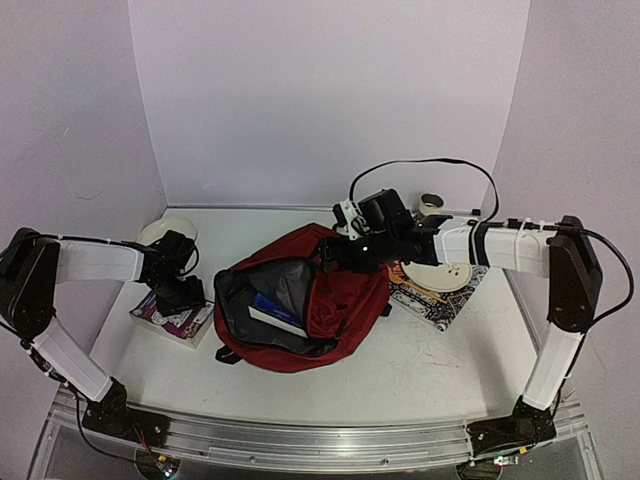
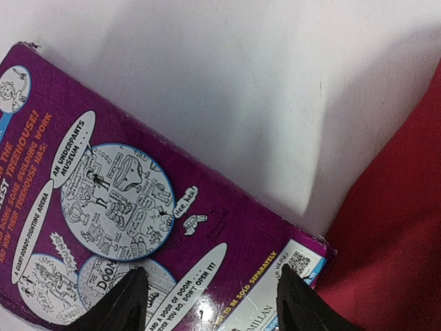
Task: Pack the student bag
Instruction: Place the largest pocket of the student bag, then adjust the student bag at the center of the board.
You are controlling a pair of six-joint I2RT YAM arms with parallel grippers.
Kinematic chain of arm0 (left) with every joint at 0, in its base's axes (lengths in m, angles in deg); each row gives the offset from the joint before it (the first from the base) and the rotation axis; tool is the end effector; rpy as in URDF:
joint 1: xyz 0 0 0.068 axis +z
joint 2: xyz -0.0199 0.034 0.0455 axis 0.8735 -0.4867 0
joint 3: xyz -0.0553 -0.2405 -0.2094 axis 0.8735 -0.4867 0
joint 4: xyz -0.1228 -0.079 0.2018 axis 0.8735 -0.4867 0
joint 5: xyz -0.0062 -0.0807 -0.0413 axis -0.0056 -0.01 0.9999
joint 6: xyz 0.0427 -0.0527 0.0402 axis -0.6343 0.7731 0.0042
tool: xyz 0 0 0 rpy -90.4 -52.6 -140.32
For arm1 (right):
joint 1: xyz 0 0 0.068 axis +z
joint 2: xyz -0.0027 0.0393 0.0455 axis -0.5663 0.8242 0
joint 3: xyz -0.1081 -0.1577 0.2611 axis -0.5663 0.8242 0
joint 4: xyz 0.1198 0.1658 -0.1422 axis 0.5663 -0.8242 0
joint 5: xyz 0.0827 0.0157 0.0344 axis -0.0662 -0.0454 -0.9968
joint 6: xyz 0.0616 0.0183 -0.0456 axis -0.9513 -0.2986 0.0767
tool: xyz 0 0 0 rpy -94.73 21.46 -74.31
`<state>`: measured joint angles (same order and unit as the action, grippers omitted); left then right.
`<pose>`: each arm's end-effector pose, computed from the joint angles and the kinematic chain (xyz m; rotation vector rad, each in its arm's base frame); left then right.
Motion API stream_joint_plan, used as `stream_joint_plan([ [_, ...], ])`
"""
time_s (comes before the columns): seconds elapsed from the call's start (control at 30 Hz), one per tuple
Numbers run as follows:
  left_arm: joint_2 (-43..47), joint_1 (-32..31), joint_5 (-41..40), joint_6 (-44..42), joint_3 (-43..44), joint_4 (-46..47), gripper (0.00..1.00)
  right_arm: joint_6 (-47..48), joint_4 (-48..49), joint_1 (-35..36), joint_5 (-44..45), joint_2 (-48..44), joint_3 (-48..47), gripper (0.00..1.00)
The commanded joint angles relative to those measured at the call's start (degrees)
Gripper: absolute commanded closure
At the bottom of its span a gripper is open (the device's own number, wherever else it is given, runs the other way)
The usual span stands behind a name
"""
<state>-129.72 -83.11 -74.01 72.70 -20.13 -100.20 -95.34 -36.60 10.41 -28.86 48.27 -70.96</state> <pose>0.2551 -0.0971 0.1875 -0.3549 2.7556 -0.1283 0.3171 0.3357 0.3190 -0.4438 1.9830 1.0377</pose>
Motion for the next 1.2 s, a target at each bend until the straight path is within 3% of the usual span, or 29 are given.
stream_joint_plan([
  [0.0, -0.7, -0.3, 8.7, 3.9, -3.5, -16.8, 0.33, -2.4, -3.6, -1.1, 1.3, -1.7, 0.3, 0.02],
  [0.27, 3.1, -0.3, 12.6, 3.3, 8.4, -17.0, 0.26, -2.2, -3.7, -1.2, 0.0, -7.7, 4.2, 0.02],
  [0.6, -3.8, -0.3, 16.3, -0.5, 21.8, -16.9, 0.25, -9.0, -3.7, -3.9, 4.5, -13.1, 15.9, 0.02],
  [0.87, -10.2, -0.7, 20.7, -1.7, 23.2, -15.1, 0.30, -11.2, -1.0, -3.9, 3.4, -8.1, 19.0, 0.23],
  [1.17, -7.3, -1.0, 23.9, 0.2, 18.2, -12.5, 0.33, -7.4, 3.6, -3.5, -3.1, 3.7, 6.7, 0.46],
])
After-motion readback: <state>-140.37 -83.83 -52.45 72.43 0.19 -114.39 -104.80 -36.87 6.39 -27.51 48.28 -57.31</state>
